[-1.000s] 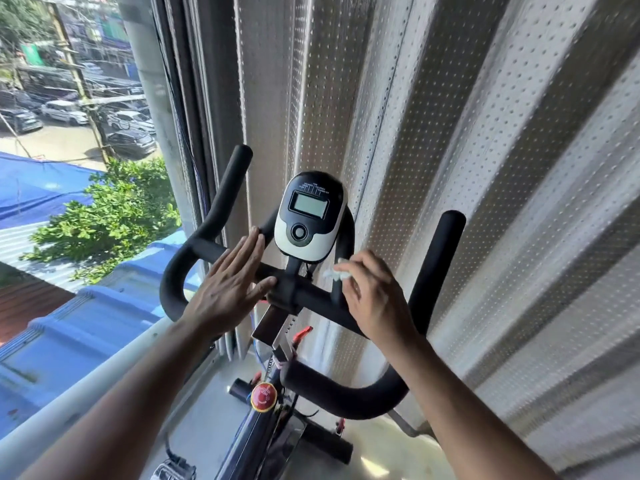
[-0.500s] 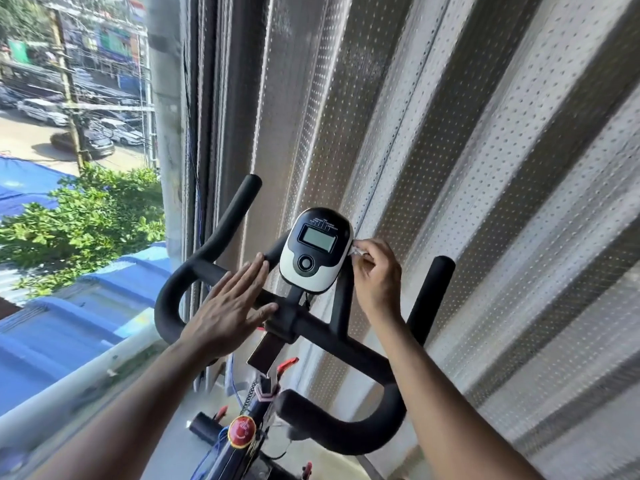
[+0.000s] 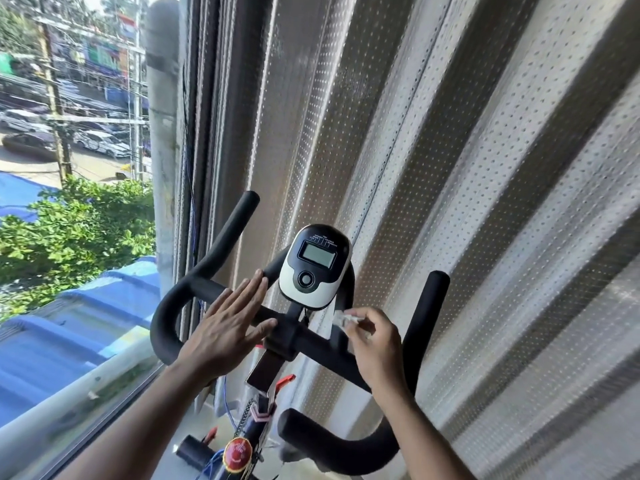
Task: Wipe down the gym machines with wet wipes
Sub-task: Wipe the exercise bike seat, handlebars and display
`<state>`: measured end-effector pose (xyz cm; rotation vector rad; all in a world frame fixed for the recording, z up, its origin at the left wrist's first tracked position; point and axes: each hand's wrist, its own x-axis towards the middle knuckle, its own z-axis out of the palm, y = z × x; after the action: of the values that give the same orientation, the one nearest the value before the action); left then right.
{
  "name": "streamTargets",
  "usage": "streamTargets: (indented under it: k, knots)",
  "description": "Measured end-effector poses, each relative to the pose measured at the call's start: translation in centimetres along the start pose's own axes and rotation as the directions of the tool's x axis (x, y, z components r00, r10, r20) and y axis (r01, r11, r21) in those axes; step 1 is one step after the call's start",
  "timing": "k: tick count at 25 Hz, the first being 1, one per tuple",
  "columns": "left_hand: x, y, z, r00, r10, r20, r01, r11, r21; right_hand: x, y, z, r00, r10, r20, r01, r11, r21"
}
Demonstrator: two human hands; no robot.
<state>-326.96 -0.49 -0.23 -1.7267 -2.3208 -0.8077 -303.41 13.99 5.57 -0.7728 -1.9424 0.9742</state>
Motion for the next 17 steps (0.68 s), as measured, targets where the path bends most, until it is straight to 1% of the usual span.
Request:
streamTargets:
  k: [1,2,4,5,6,7,8,9,10,11,13,15,17]
  knots:
    - [0.0,0.0,0.0,1.0,0.001,-0.005,-0.001,1.0,0.003,1.4,-0.5,0.4,0.994,0.101,-0.045,-0.096,0.99,0.102]
    - [0.0,0.0,0.0,1.0,0.002,-0.012,-0.002,1.0,0.004,3.0,-0.9,0.6,0.98,0.18,-0.089,-0.158,0.966,0.206]
    - [0.1,0.2,-0.1,1.0,0.005,-0.021,-0.005,1.0,0.003,6.5,-1.4,0.5,0.932,0.308,-0.19,-0.224,0.903,0.366]
    - [0.0,0.3,-0.1,1.0,0.004,-0.024,-0.004,1.0,0.0,8.2,-1.5,0.3,0.913,0.361,-0.191,-0.256,0.869,0.423]
    - [-0.1,0.4,-0.2,0.999,0.007,-0.032,-0.007,1.0,-0.001,9.3,-1.9,0.0,0.912,0.392,-0.121,-0.296,0.833,0.468]
    - [-0.1,0.4,-0.3,0.999,0.005,-0.034,-0.004,1.0,0.003,10.0,-2.2,0.0,0.915,0.403,0.024,-0.363,0.795,0.485]
    - [-0.1,0.4,-0.4,0.999,-0.001,-0.034,0.001,1.0,0.007,10.4,-2.4,0.0,0.892,0.407,0.195,-0.448,0.744,0.495]
    - [0.0,0.3,-0.3,0.999,0.0,-0.035,0.001,1.0,0.006,10.6,-2.6,-0.1,0.851,0.403,0.337,-0.524,0.689,0.5]
    - [-0.1,0.2,-0.3,0.999,0.0,-0.04,0.0,1.0,0.004,10.4,-2.8,-0.1,0.81,0.39,0.438,-0.581,0.635,0.509]
    - [-0.1,0.1,-0.3,0.999,-0.002,-0.044,0.002,1.0,0.003,10.1,-2.7,0.1,0.78,0.371,0.503,-0.617,0.588,0.522]
    - [-0.1,0.0,-0.1,0.999,-0.006,-0.054,0.006,1.0,0.004,9.3,-2.3,0.6,0.742,0.313,0.593,-0.654,0.535,0.535]
    - [-0.1,0.1,-0.3,0.999,-0.002,-0.047,0.003,1.0,0.011,8.4,-1.7,1.3,0.721,0.297,0.626,-0.676,0.498,0.543]
    - [-0.1,0.3,-0.3,0.999,0.0,-0.05,0.001,1.0,0.016,8.0,-1.1,1.8,0.71,0.31,0.632,-0.69,0.489,0.534]
